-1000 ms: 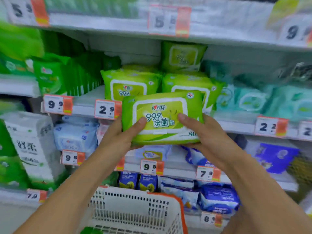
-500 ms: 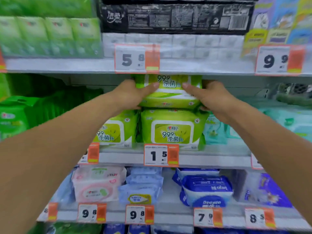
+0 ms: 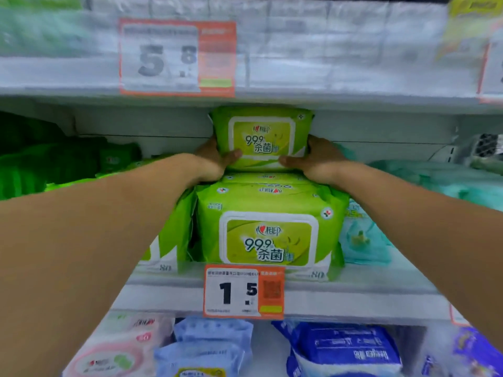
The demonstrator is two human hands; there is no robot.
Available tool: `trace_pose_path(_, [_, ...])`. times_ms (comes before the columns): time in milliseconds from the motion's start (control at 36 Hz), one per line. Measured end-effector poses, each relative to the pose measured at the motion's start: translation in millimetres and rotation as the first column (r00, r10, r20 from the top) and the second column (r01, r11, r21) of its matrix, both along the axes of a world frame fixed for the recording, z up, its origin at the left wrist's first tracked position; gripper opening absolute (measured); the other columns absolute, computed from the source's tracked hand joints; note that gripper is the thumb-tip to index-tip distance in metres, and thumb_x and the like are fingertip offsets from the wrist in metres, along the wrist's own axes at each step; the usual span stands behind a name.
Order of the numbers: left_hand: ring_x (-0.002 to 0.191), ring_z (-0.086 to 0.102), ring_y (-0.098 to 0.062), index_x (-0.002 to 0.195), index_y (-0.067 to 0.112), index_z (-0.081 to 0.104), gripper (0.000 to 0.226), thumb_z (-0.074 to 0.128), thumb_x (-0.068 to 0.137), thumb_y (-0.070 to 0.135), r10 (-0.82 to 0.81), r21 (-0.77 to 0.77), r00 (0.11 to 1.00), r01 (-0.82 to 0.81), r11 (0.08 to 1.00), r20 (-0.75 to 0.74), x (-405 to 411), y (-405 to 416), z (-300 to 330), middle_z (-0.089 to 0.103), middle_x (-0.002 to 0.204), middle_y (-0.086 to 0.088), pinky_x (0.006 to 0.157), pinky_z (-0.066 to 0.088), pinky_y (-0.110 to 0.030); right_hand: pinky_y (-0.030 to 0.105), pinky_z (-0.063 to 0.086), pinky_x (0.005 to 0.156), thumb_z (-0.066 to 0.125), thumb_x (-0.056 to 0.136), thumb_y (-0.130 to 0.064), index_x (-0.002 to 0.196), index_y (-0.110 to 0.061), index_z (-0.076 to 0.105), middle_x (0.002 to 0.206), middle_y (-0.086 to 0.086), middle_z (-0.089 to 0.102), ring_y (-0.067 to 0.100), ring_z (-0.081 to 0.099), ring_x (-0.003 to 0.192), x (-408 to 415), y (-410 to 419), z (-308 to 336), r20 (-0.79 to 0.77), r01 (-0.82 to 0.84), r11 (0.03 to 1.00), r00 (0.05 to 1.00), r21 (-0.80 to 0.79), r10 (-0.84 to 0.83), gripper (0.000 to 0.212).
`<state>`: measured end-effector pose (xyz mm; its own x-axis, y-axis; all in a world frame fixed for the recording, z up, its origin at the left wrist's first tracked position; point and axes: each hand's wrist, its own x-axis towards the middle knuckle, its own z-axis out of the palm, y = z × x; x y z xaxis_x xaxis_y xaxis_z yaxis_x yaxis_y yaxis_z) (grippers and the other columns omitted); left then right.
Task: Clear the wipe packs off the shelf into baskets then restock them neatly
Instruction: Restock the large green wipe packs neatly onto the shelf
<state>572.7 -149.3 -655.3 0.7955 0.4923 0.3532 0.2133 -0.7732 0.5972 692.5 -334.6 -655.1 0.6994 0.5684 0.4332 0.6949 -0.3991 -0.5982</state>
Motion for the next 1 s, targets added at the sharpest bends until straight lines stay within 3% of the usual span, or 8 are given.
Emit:
trace_pose_path(417, [0.131,0.047,-0.028,0.15,0.013,0.035,0.067,0.042,0.099,0.056,0.066,0.02,0.991,-0.064,0.998,-0.12,-46.9,-13.5,2.1,0.042,0.152,-0.01,0.089,0.036,-0.026,0.031,0.041,0.102,0.055,0.095,-0.058,0.154,-0.018,0.032,0.152,0.002,0.045,0.023,0.048,0.133,-48.6,-25.0,13.0,-0.186,0.001,0.993,0.982,-0.117,-0.023,0.075])
trace_pose_path(500, [0.125,0.052,-0.03,0.146,0.01,0.041,0.068,0.047,0.097,0.056,0.117,0.124,0.99,-0.107,0.987,-0.077,-84.1,-30.6,0.3,0.05,0.145,-0.013,0.087,0.041,-0.027,0.032,0.039,0.1,0.055,0.096,-0.055,0.149,-0.007,0.035,0.15,0.014,0.045,0.031,0.047,0.133,-93.1,-43.5,15.3,0.058,0.211,0.959,0.977,-0.187,-0.203,0.074])
trace_pose_path(611, [0.125,0.055,-0.027,0.141,0.013,0.05,0.053,0.052,0.097,0.043,-0.131,0.448,0.934,-0.034,0.893,0.333,-165.6,-62.9,-55.3,0.059,0.136,-0.008,0.104,0.042,-0.035,0.032,0.042,0.095,0.059,0.094,-0.038,0.122,-0.012,0.064,0.123,0.011,0.065,0.028,0.06,0.114,-177.6,-64.2,-44.8,0.376,0.199,0.937,0.876,0.288,-0.302,0.039])
trace_pose_path(667, [0.116,0.056,-0.023,0.133,0.012,0.056,0.042,0.051,0.098,0.034,-0.19,0.434,0.893,-0.006,0.901,0.408,-212.0,-76.9,-114.1,0.063,0.126,-0.006,0.099,0.042,-0.034,0.033,0.043,0.089,0.057,0.093,-0.025,0.107,-0.011,0.068,0.105,0.006,0.068,0.023,0.062,0.099,-238.4,-61.4,-105.3,0.376,0.055,0.858,0.883,0.51,-0.28,0.023])
trace_pose_path(722, [0.104,0.058,-0.021,0.126,0.015,0.058,0.035,0.054,0.096,0.034,-0.084,0.241,0.957,0.015,0.971,0.279,-254.6,-83.4,-193.2,0.066,0.113,-0.004,0.088,0.045,-0.032,0.036,0.046,0.083,0.058,0.091,-0.018,0.101,-0.01,0.065,0.097,0.005,0.066,0.024,0.061,0.091,-290.7,-47.1,-180.1,0.325,-0.065,0.909,0.942,0.412,-0.08,0.015])
trace_pose_path(778, [0.099,0.063,-0.022,0.122,0.019,0.059,0.036,0.06,0.092,0.038,0.061,-0.06,0.989,-0.069,0.996,-0.132,-301.3,-84.4,-281.3,0.067,0.107,-0.002,0.083,0.05,-0.034,0.04,0.05,0.087,0.062,0.09,-0.02,0.117,-0.008,0.062,0.11,0.009,0.065,0.028,0.062,0.101,-332.3,-33.8,-262.0,0.033,-0.224,0.975,0.974,-0.008,0.224,0.029])
trace_pose_path(861, [0.106,0.063,-0.024,0.124,0.018,0.061,0.041,0.067,0.089,0.036,0.07,-0.21,0.799,-0.241,0.948,-0.598,-383.7,-83.8,-390.8,0.067,0.115,-0.005,0.088,0.048,-0.03,0.038,0.045,0.102,0.073,0.087,-0.026,0.139,-0.011,0.05,0.136,0.012,0.056,0.029,0.054,0.126,-364.2,-39.7,-371.6,-0.48,-0.495,0.708,0.842,-0.504,0.247,0.059])
trace_pose_path(1000, [0.124,0.053,-0.03,0.133,0.007,0.054,0.048,0.063,0.094,0.035,-0.057,-0.297,0.545,-0.363,0.883,-0.836,-456.9,-94.9,-446.1,0.055,0.137,-0.016,0.094,0.043,-0.031,0.033,0.043,0.105,0.069,0.093,-0.034,0.145,-0.001,0.043,0.15,0.017,0.045,0.031,0.048,0.133,-383.7,-65.3,-444.1,-0.62,-0.583,0.297,0.784,-0.756,-0.039,0.067])
